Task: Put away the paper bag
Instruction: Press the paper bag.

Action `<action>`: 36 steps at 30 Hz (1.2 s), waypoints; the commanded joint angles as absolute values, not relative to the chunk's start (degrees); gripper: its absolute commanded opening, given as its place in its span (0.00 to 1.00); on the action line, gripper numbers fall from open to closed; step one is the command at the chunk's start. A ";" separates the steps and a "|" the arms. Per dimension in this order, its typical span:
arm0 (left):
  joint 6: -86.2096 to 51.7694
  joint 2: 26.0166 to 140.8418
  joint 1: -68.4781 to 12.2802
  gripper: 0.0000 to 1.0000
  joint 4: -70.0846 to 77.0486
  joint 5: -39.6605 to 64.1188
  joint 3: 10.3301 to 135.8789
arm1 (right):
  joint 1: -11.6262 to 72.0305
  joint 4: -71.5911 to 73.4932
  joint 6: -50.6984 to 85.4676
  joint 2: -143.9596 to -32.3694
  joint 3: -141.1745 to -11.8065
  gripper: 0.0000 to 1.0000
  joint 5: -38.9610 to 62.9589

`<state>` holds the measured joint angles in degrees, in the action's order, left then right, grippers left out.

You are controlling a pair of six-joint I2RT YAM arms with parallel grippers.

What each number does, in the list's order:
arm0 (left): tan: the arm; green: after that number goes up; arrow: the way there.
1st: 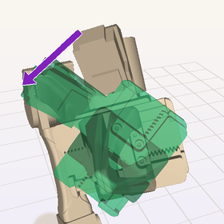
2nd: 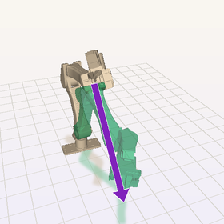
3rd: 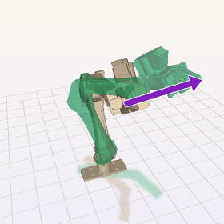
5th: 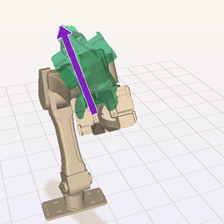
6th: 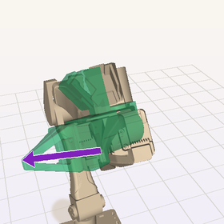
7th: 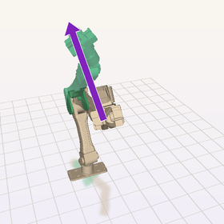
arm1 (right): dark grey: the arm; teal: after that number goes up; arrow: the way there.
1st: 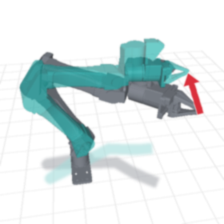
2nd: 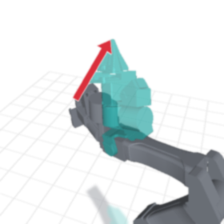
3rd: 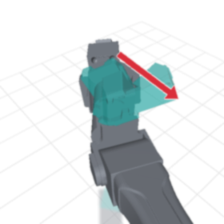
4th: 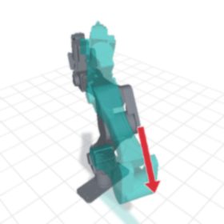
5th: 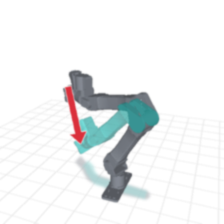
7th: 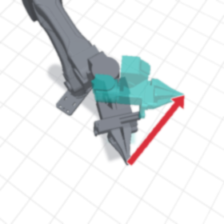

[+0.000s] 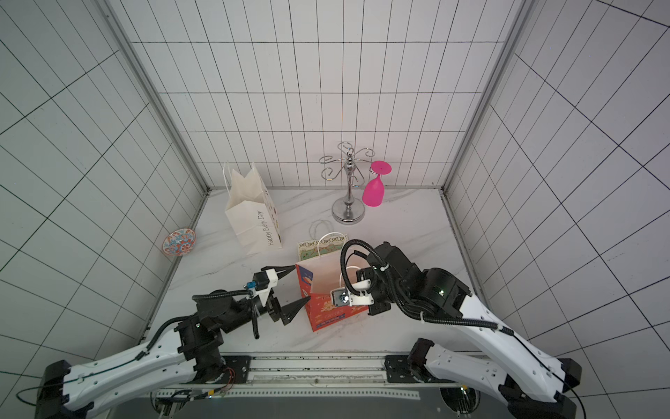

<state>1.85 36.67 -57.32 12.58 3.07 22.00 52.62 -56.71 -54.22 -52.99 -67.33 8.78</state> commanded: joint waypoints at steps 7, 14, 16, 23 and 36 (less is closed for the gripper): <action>-2.53 38.60 -42.52 0.98 13.35 20.70 21.65 | 53.15 -58.10 -54.14 -53.21 -65.79 0.00 8.99; -4.67 42.11 -41.01 0.98 22.17 39.30 19.61 | 53.17 -58.38 -54.40 -54.00 -66.97 0.00 8.79; -4.46 42.27 -41.05 0.98 23.03 41.60 19.50 | 53.15 -58.36 -54.40 -54.28 -67.05 0.00 8.62; -2.06 45.11 -42.31 0.97 23.30 46.52 20.07 | 53.17 -58.11 -54.07 -54.75 -67.37 0.00 7.96; 1.05 47.77 -49.72 0.97 25.54 30.67 20.61 | 53.17 -54.08 -49.01 -57.74 -68.31 0.00 5.97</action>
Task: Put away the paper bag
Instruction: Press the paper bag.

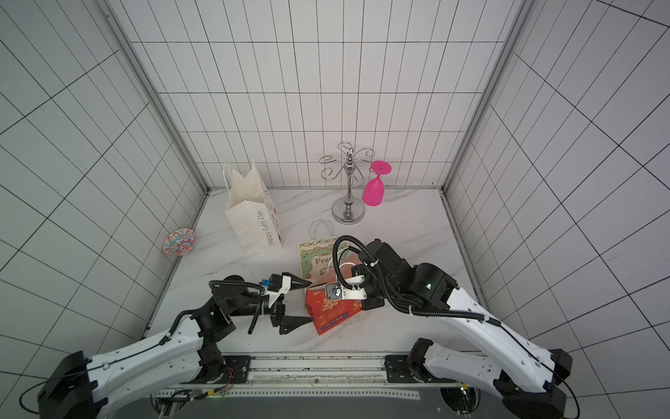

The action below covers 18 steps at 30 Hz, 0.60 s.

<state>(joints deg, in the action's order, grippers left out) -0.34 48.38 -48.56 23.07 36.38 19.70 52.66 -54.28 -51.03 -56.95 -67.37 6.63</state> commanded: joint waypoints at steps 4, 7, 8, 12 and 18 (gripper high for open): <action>1.44 48.54 -52.29 0.88 27.36 25.33 21.04 | 53.16 -52.72 -47.35 -58.01 -68.14 0.00 5.72; 2.69 49.77 -53.84 0.81 27.35 22.62 22.07 | 53.09 -52.23 -46.59 -58.00 -68.27 0.00 5.29; 3.06 50.09 -54.03 0.77 27.26 21.92 22.27 | 53.09 -52.29 -46.50 -57.93 -68.36 0.00 5.20; 3.88 50.86 -54.14 0.58 27.51 19.82 23.13 | 53.00 -52.33 -46.24 -57.23 -68.47 0.00 4.88; 5.46 51.41 -54.14 0.43 27.51 18.28 24.39 | 52.93 -52.58 -45.71 -57.12 -68.12 0.00 4.77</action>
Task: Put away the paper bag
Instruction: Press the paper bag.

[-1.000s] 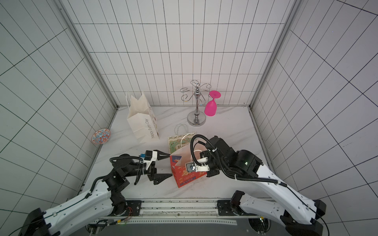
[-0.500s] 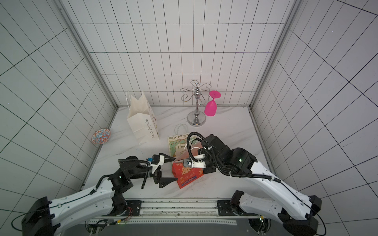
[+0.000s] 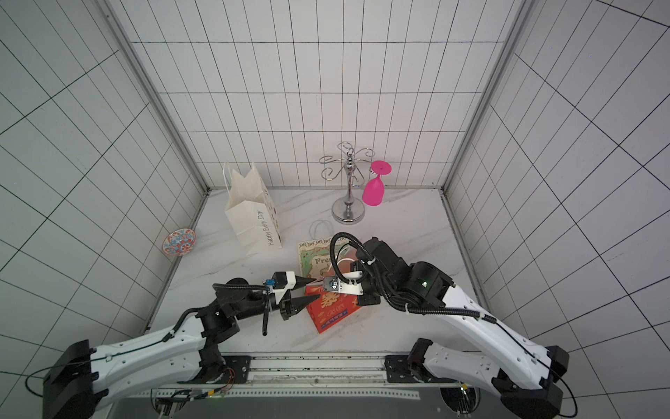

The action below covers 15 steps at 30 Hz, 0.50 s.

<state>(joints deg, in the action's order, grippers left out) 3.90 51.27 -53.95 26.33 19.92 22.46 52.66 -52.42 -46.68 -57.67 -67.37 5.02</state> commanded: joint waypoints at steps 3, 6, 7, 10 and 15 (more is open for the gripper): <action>6.01 51.79 -54.15 0.36 27.42 18.58 24.75 | 52.91 -52.68 -45.27 -56.96 -68.27 0.00 4.66; 6.64 51.83 -54.14 0.28 26.34 18.28 25.53 | 52.91 -52.76 -44.25 -56.70 -68.74 0.00 4.70; 6.87 51.89 -54.14 0.21 25.84 18.28 25.87 | 52.89 -52.91 -43.89 -56.61 -68.97 0.00 4.66; 7.75 52.18 -54.14 0.07 23.27 18.64 27.20 | 52.83 -53.43 -43.03 -56.17 -69.50 0.00 4.66; 9.42 51.73 -53.76 0.00 18.62 19.25 29.63 | 52.91 -55.62 -41.64 -55.35 -71.01 0.25 4.76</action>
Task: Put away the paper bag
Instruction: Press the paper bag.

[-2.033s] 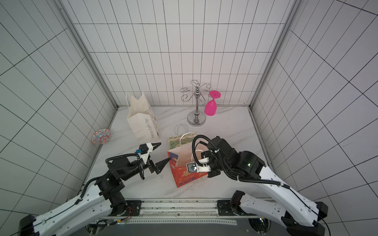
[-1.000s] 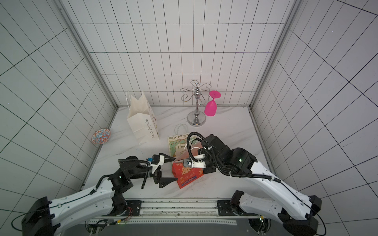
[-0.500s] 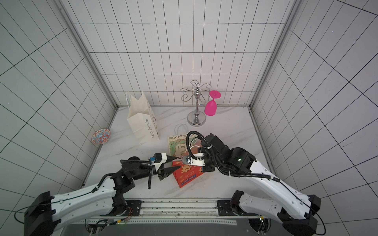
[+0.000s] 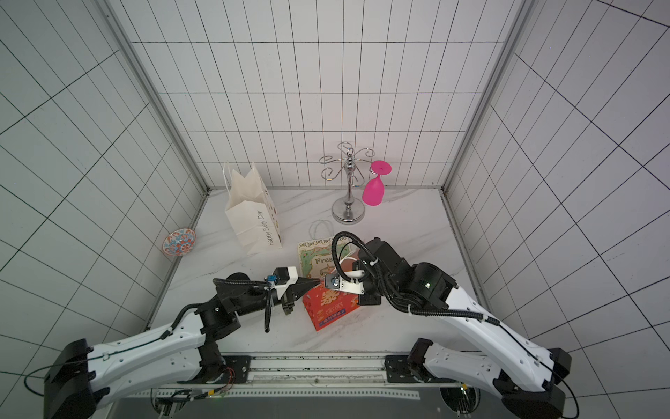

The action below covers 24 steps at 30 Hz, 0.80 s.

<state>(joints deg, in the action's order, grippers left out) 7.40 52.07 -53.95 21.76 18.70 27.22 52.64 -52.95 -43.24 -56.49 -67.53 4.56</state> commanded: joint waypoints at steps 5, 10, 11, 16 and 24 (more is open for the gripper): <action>9.78 51.25 -47.11 0.00 13.17 27.94 33.27 | 53.17 -58.50 -33.90 -51.88 -77.82 0.91 7.99; 10.91 51.06 -38.16 0.00 7.16 39.25 37.02 | 53.17 -57.25 -26.65 -46.66 -78.70 0.90 7.56; 10.81 50.96 -35.87 0.00 6.24 42.31 37.64 | 53.17 -56.01 -24.59 -45.37 -77.53 0.89 6.20; 8.28 50.55 -24.33 0.00 7.85 56.60 37.78 | 53.17 -49.07 -12.95 -39.34 -69.15 0.92 -2.69; 1.63 53.48 -17.19 0.00 18.65 65.37 36.75 | 49.56 -37.11 -2.96 -43.57 -57.91 0.99 -1.92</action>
